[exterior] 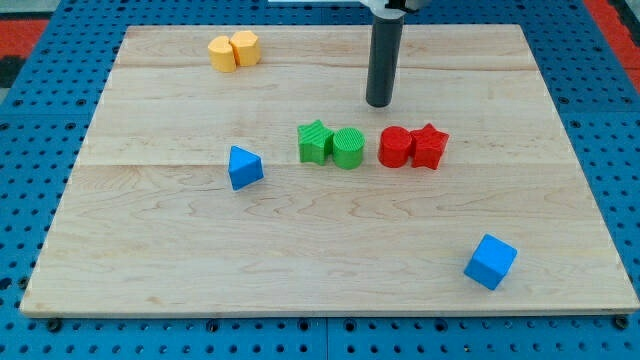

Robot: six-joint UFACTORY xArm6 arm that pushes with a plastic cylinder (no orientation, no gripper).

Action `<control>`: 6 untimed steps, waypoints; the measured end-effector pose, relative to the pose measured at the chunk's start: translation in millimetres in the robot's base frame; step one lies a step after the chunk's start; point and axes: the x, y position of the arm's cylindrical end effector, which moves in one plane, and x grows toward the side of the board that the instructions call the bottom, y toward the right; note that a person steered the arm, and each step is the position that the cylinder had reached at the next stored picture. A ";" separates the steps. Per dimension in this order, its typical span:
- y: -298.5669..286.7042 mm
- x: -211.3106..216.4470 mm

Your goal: Push green blocks into red blocks

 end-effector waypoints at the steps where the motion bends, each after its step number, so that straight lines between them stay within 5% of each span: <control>1: -45.3 -0.8; 3: -142.4 19.4; 6: -36.5 100.0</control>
